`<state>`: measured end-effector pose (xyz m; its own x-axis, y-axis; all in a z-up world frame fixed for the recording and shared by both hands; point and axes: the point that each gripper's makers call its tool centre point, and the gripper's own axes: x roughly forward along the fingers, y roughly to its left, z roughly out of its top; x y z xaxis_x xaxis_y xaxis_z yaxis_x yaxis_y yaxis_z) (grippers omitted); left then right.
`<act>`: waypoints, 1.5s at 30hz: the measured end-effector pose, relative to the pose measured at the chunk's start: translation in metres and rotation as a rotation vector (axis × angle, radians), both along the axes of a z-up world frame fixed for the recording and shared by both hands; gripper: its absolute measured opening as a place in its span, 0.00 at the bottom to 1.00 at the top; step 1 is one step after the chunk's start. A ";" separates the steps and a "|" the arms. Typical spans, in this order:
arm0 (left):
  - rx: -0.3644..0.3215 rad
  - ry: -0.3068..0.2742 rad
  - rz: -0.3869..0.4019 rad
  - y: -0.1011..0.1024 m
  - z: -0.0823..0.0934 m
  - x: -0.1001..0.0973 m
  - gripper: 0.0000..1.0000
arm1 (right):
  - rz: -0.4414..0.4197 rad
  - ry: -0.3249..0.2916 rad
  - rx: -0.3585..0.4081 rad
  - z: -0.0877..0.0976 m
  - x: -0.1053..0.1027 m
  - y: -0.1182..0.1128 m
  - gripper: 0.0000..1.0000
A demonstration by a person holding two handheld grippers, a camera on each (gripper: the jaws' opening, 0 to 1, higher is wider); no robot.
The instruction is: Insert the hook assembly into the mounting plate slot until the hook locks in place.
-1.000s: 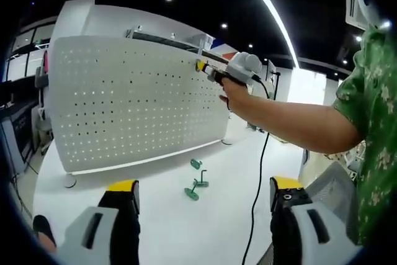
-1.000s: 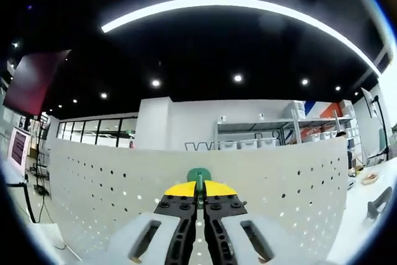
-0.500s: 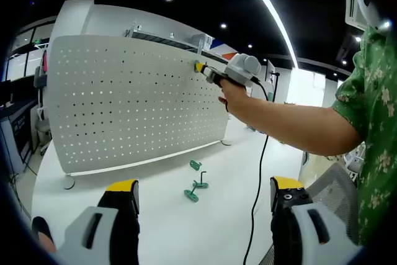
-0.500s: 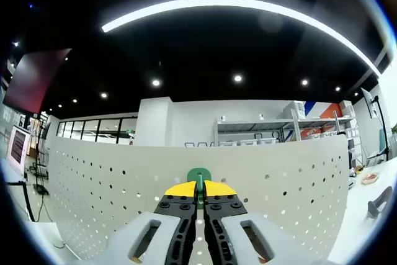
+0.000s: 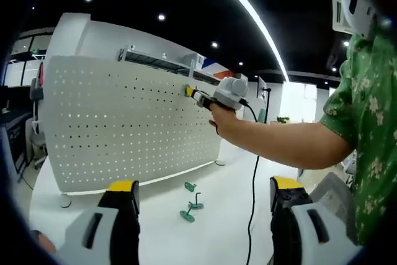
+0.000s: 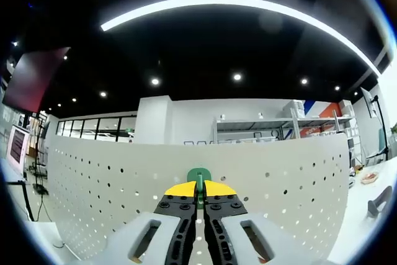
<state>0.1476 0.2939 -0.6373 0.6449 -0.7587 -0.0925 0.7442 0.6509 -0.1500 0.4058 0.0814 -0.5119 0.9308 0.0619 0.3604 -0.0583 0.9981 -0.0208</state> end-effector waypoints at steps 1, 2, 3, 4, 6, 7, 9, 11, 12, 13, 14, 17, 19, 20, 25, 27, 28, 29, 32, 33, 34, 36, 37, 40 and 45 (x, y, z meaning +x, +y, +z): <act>-0.004 -0.006 -0.002 0.000 0.002 0.000 0.89 | -0.001 0.001 -0.002 0.000 0.000 0.000 0.01; -0.010 -0.014 -0.005 -0.001 0.003 0.000 0.89 | -0.001 0.001 -0.003 -0.001 0.000 0.000 0.01; -0.010 -0.020 -0.006 -0.001 0.005 0.000 0.89 | 0.000 0.003 0.001 -0.002 0.001 0.000 0.01; -0.011 -0.025 -0.006 -0.001 0.006 0.000 0.89 | 0.000 0.004 0.001 -0.003 0.001 0.000 0.01; -0.010 -0.026 -0.009 -0.001 0.006 0.000 0.89 | -0.003 0.004 0.003 -0.003 0.001 -0.001 0.01; -0.015 -0.032 -0.011 -0.002 0.008 0.000 0.89 | -0.001 0.003 0.006 -0.002 0.001 -0.001 0.01; -0.011 -0.032 -0.011 -0.001 0.008 0.000 0.89 | -0.001 0.002 0.000 -0.002 0.002 -0.001 0.01; -0.014 -0.034 -0.012 -0.002 0.009 0.000 0.89 | -0.001 0.002 0.000 -0.002 0.002 -0.001 0.01; -0.013 -0.034 -0.013 -0.002 0.009 0.000 0.89 | -0.003 0.002 0.001 -0.002 0.002 -0.001 0.01; -0.011 -0.033 -0.014 -0.002 0.009 0.000 0.89 | -0.002 0.003 0.003 -0.002 0.002 -0.001 0.01; -0.009 -0.032 -0.015 -0.002 0.009 0.000 0.89 | -0.004 0.002 0.003 -0.003 0.002 -0.002 0.01; -0.011 -0.032 -0.017 -0.003 0.009 0.000 0.89 | -0.002 0.004 -0.001 -0.003 0.002 -0.001 0.01; -0.008 -0.030 -0.016 -0.002 0.009 0.000 0.89 | -0.002 0.007 0.000 -0.004 0.003 -0.001 0.01; -0.011 -0.032 -0.016 -0.002 0.009 0.000 0.89 | -0.002 0.009 0.001 -0.005 0.003 -0.002 0.01; -0.007 -0.028 -0.019 -0.002 0.008 0.000 0.88 | 0.000 0.012 0.002 -0.007 0.004 0.000 0.01; -0.005 -0.028 -0.020 -0.002 0.008 0.000 0.88 | -0.005 0.008 -0.003 -0.007 0.003 -0.001 0.01; -0.004 -0.026 -0.021 -0.002 0.007 0.000 0.88 | -0.003 0.009 0.000 -0.007 0.004 -0.001 0.01; -0.007 -0.024 -0.021 -0.002 0.007 0.000 0.88 | -0.004 0.008 0.000 -0.007 0.004 -0.001 0.01; -0.004 -0.024 -0.023 -0.002 0.007 0.000 0.88 | -0.005 0.004 0.000 -0.006 0.004 -0.001 0.01; -0.005 -0.023 -0.024 -0.003 0.007 0.000 0.88 | -0.006 0.002 -0.003 -0.005 0.004 -0.002 0.01; -0.005 -0.023 -0.024 -0.003 0.007 0.000 0.88 | -0.006 0.002 -0.005 -0.005 0.004 -0.002 0.01; -0.002 -0.023 -0.026 -0.003 0.006 0.000 0.87 | -0.006 0.002 -0.003 -0.005 0.004 -0.003 0.01; -0.004 -0.022 -0.027 -0.003 0.006 0.000 0.87 | -0.006 0.001 -0.002 -0.005 0.004 -0.003 0.01; -0.004 -0.021 -0.028 -0.003 0.005 0.000 0.87 | -0.008 -0.003 -0.005 -0.004 0.004 -0.003 0.01; -0.003 -0.018 -0.030 -0.003 0.004 -0.001 0.87 | -0.008 0.000 -0.003 -0.003 0.005 -0.002 0.01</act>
